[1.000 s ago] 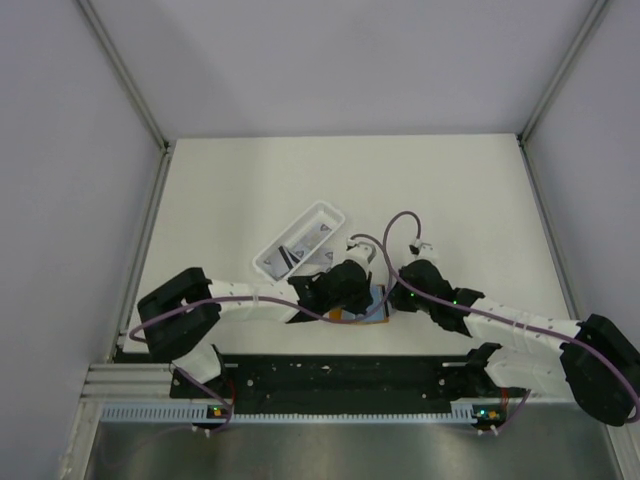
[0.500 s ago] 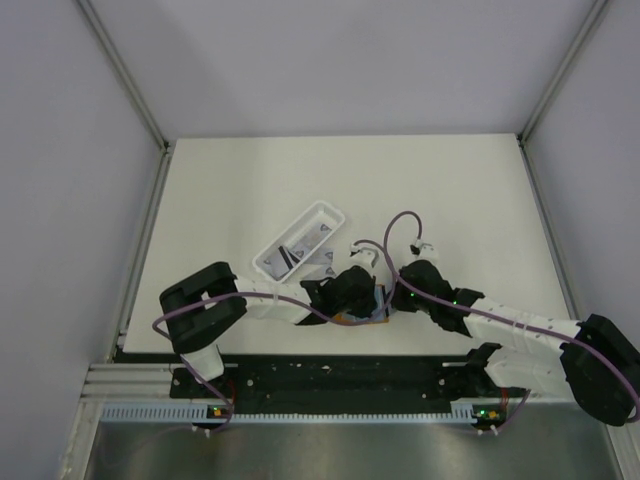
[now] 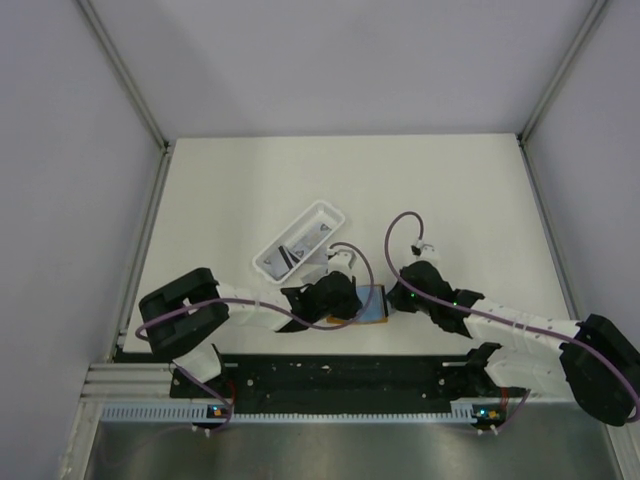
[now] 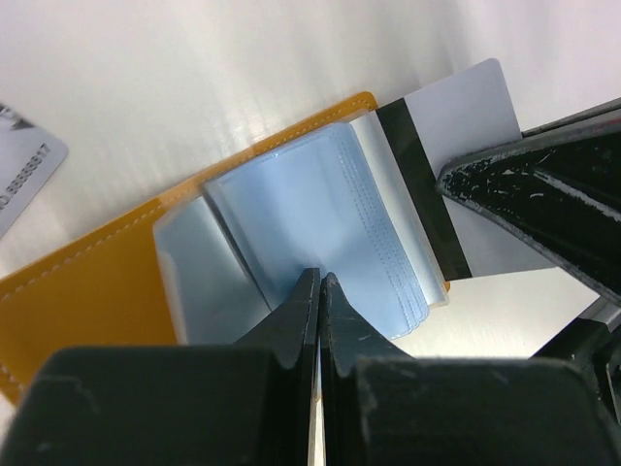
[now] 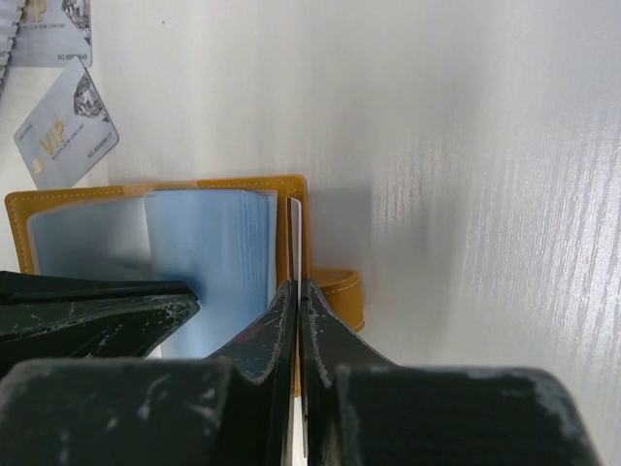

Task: Put the credit cards into the card holder
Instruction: Turn over the card slot in the card holder.

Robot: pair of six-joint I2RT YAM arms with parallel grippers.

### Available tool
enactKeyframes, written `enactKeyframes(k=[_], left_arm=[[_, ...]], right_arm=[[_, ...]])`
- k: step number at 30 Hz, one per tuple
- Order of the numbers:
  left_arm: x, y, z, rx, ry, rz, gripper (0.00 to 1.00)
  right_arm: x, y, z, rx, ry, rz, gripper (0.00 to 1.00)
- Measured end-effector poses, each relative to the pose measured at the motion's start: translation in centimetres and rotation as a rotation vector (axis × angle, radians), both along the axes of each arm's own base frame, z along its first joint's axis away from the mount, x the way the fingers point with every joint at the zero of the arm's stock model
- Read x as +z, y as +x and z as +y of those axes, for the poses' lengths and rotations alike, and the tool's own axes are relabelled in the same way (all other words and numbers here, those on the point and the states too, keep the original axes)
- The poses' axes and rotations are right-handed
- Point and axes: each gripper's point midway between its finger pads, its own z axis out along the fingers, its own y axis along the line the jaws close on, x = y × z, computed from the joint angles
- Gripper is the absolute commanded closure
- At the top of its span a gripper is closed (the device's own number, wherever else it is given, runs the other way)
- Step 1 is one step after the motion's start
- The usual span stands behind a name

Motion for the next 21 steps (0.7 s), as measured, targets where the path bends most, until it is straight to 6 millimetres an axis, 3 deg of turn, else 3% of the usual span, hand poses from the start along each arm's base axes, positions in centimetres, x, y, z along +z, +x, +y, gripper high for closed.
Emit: enactKeyframes(k=[21], left_arm=[[-0.5,-0.8,3.7,0.074,-0.013,0.006,1.0]], right_arm=[[-0.1,0.0,0.1,-0.01,0.016,-0.001,1.0]])
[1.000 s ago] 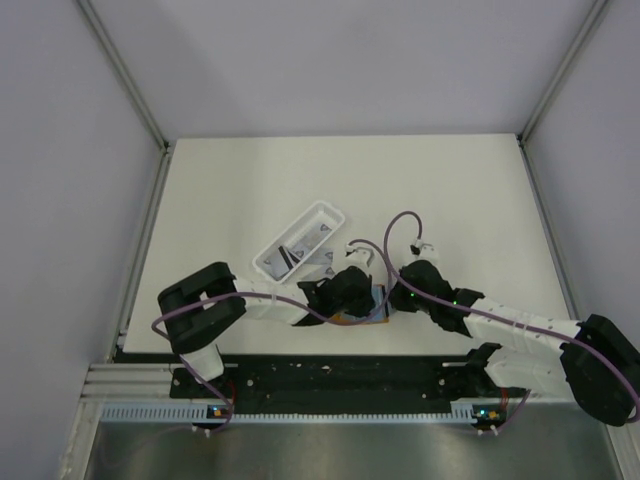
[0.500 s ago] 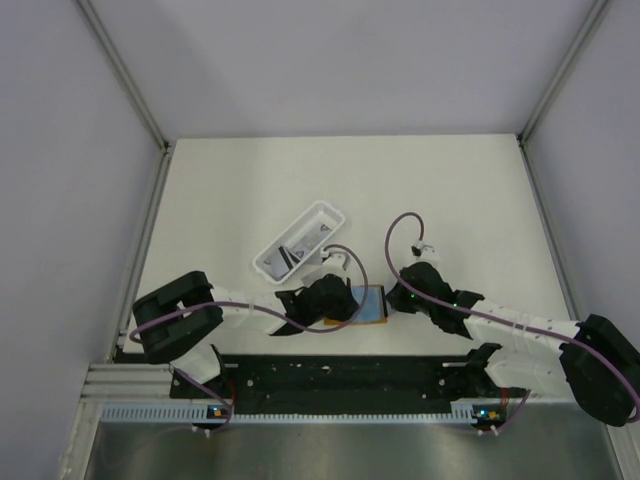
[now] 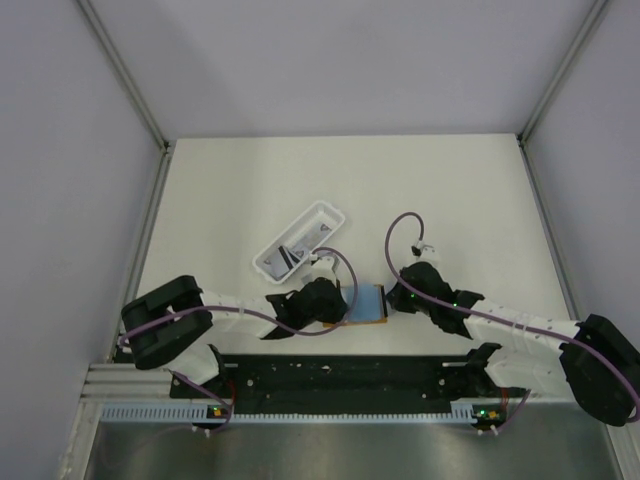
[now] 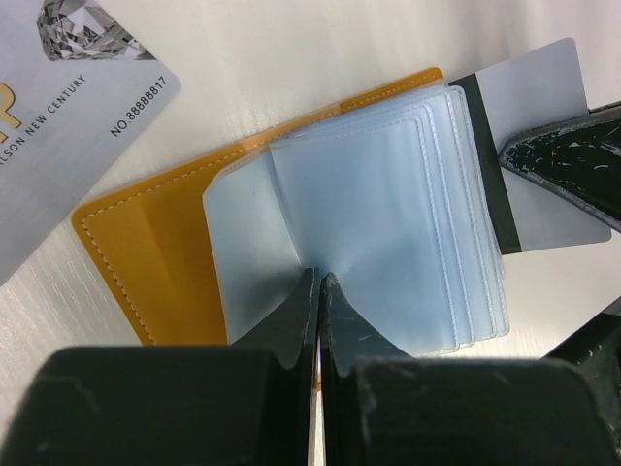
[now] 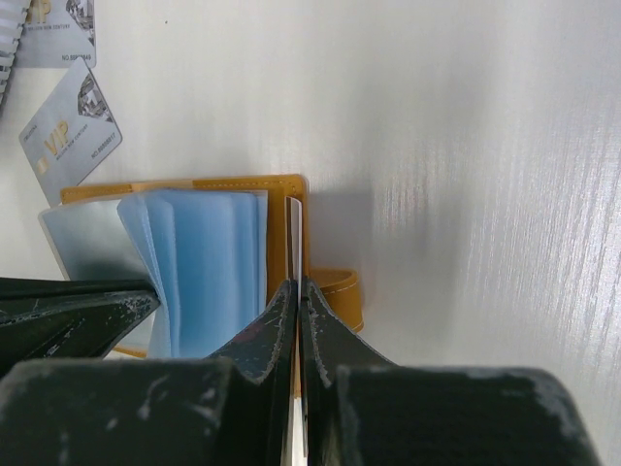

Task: Put the credit cards into the card holder
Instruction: Turn over the card slot in the card holder.

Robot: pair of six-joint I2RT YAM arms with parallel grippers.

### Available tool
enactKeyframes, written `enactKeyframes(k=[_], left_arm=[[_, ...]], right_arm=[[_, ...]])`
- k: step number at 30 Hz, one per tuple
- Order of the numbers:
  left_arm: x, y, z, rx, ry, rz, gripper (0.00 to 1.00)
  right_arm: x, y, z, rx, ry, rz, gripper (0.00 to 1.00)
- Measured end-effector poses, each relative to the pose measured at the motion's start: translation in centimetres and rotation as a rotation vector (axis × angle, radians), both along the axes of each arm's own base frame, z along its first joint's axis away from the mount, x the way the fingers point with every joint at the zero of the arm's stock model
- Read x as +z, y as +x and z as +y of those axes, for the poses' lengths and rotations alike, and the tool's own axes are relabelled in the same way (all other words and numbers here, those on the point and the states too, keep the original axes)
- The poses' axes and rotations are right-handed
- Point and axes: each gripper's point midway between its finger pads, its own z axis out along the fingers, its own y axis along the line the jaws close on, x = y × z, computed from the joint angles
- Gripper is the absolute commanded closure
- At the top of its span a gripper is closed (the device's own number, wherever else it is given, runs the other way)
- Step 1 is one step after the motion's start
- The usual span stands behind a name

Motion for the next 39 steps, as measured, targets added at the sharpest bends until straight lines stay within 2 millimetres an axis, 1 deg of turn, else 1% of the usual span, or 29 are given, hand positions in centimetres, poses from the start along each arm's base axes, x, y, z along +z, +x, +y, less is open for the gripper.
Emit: enactKeyframes(k=[6,11,14,17,20,22,24,26,27,32,39], left_arm=[[-0.1,0.1,-0.3,-0.001,-0.008,-0.003,1.0],[-0.1,0.4,-0.9,-0.003,-0.026,-0.008,1.0],[-0.1,0.4,-1.0,-0.003,-0.029,-0.01,1.0],[-0.1,0.4,-1.0,-0.003,-0.029,-0.01,1.0],[-0.1,0.4,-1.0,-0.003,-0.029,-0.01,1.0],[-0.1,0.4,-1.0,-0.003,-0.029,-0.01,1.0],[-0.1,0.4,-1.0,-0.003,-0.029,-0.01,1.0],[-0.1,0.4,-1.0,-0.003,-0.029,-0.01,1.0],[-0.1,0.4,-1.0,-0.003,-0.029,-0.009,1.0],[0.0,0.4,-1.0,-0.004,-0.027,-0.009,1.0],[-0.1,0.4,-1.1,-0.004,-0.026,-0.008,1.0]], right_arm=[[0.2,0.0,-0.2,-0.002,-0.003,-0.004,1.0],[1.0,-0.7,-1.6,0.001,-0.038,-0.024,1.0],[2.9,-0.9,-2.1,0.018,-0.027,-0.079,1.0],[5.7,-0.8,-1.9,0.045,0.014,-0.153,1.0],[8.1,-0.8,-0.7,0.106,0.061,-0.194,1.0],[8.8,-1.1,0.4,0.164,0.09,-0.195,1.0],[8.7,-1.5,1.5,0.218,0.11,-0.175,1.0],[7.9,-2.0,2.4,0.273,0.121,-0.138,1.0],[7.3,-2.2,2.6,0.287,0.112,-0.112,1.0],[5.9,-2.7,3.7,0.341,0.114,-0.06,1.0],[5.5,-2.5,4.3,0.355,0.122,-0.05,1.0]])
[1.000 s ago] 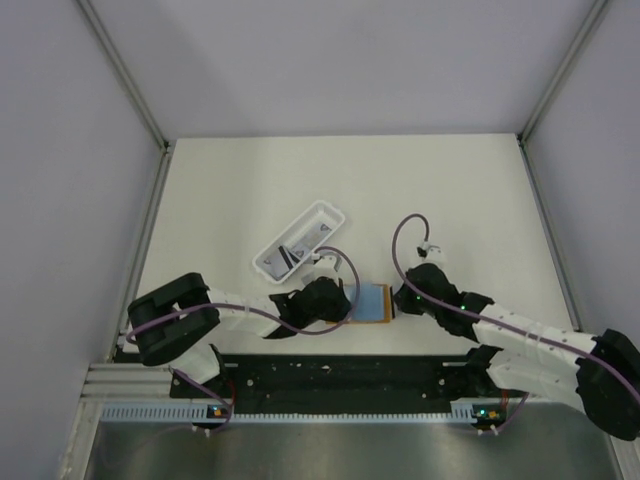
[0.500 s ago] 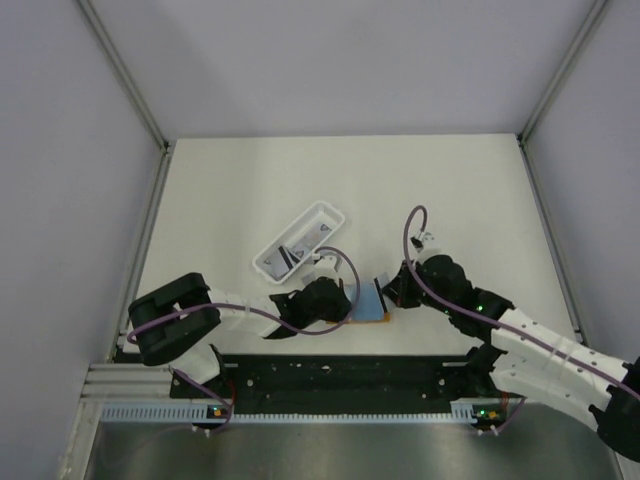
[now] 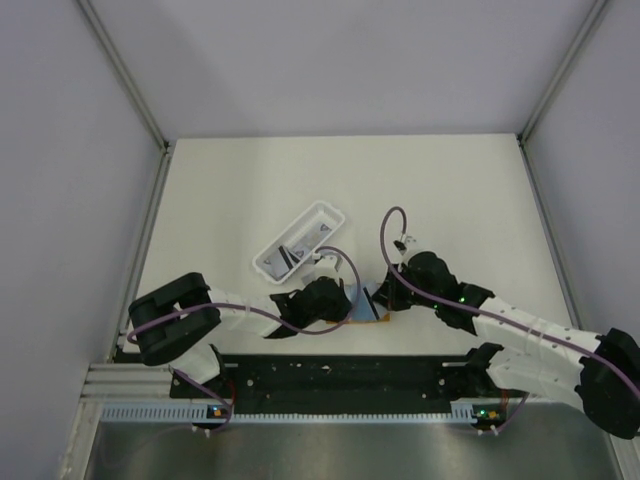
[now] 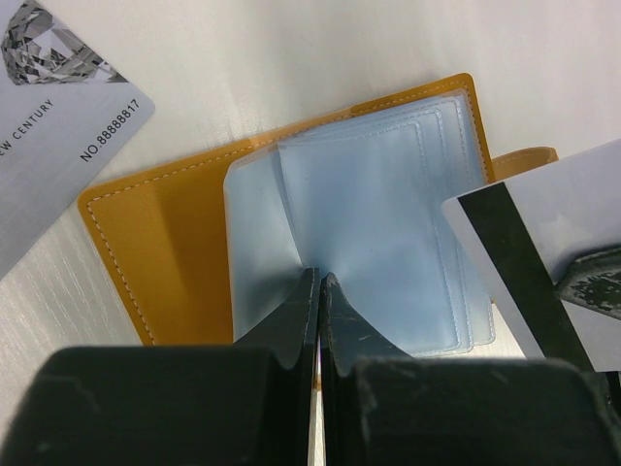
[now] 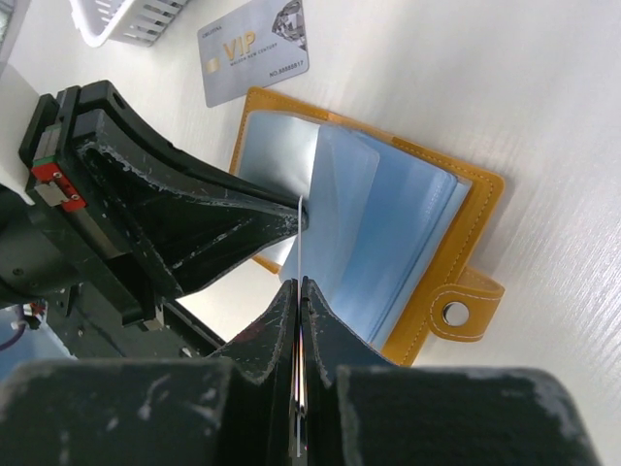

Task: Put the credit cards into the card holder
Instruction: Turn over the card slot in the card holder.

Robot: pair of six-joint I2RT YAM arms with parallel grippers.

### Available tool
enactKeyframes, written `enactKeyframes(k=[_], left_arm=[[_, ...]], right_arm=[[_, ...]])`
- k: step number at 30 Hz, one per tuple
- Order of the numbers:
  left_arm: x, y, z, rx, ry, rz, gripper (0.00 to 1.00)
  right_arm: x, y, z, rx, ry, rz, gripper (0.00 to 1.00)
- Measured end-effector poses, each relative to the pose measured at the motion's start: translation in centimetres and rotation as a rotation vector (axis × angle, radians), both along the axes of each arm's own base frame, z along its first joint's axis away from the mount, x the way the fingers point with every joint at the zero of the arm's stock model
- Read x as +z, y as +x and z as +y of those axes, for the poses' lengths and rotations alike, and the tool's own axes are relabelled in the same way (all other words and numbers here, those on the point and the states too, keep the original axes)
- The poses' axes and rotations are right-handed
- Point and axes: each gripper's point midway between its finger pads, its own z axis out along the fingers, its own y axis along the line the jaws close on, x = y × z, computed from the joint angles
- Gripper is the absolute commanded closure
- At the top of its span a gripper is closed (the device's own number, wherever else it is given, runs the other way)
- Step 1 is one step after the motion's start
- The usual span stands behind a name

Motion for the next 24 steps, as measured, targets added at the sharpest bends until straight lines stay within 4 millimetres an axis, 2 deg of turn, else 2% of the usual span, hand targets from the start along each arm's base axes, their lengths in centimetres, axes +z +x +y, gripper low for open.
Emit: enactKeyframes(k=[14,24], left_arm=[[0.0,0.0,0.0,-0.001,0.0,0.001,1.0],[0.0,0.0,0.0,-0.001,0.0,0.001,1.0]], right_arm=[[-1.8,0.7,-0.4,-0.041,-0.06,0.024,1.0],[-2.0,1.0,-0.7,-0.061,-0.074,0.018,1.0]])
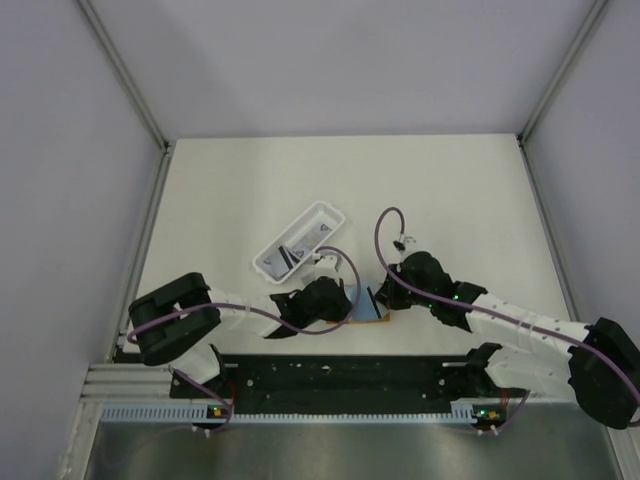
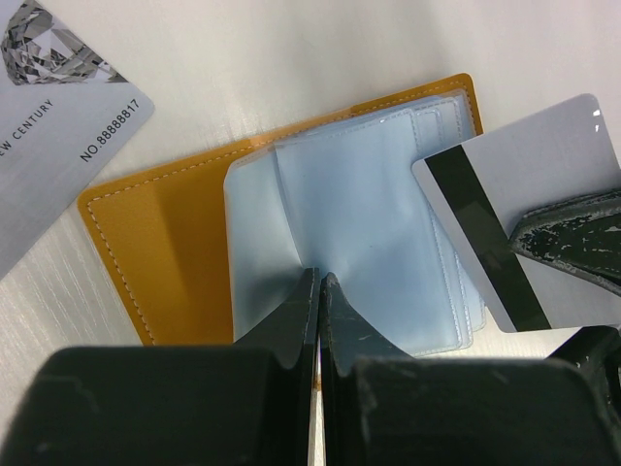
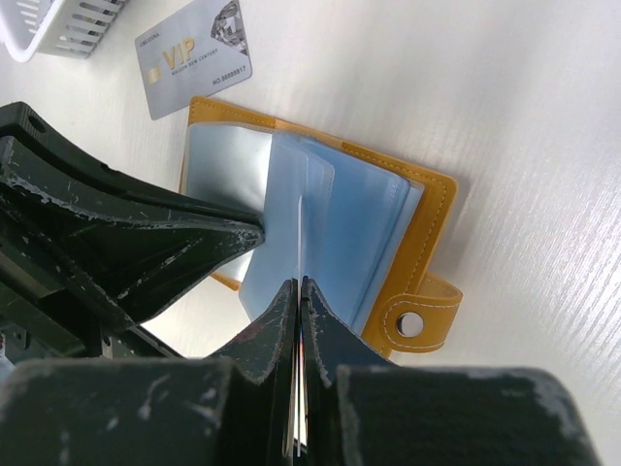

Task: Put the credit cards into the card holder
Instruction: Turn over the card slot in the card holder.

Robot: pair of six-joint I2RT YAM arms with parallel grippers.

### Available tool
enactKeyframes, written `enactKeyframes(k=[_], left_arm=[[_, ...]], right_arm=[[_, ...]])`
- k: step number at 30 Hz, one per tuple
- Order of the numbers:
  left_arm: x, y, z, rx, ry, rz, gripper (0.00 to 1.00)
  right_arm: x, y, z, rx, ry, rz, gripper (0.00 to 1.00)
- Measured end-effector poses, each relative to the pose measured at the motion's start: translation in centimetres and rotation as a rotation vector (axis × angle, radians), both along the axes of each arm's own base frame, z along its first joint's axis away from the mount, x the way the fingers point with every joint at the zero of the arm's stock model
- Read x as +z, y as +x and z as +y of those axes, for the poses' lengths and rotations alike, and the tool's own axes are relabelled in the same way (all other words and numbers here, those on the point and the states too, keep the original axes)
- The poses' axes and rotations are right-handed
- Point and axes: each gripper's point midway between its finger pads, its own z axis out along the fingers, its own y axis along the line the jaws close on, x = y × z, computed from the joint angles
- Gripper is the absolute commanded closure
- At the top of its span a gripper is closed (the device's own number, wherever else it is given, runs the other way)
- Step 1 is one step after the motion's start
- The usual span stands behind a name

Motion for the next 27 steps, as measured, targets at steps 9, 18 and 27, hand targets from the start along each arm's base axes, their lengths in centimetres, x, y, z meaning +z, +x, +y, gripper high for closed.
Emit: enactKeyframes(k=[9,18,27], left_arm=[[0.0,0.0,0.0,0.0,0.0,0.0,1.0],[0.0,0.0,0.0,0.0,0.0,0.0,1.0],[0.0,0.0,0.0,0.0,0.0,0.0,1.0]], right_arm=[[-0.6,-0.1,0.0,-0.009,-0.008,0.023,1.0],[-1.3,-0.2,0.2,-0.015,-0.008,0.058,1.0],[0.1,0.6,0.1,-0.096,0.043,0.033,1.0]])
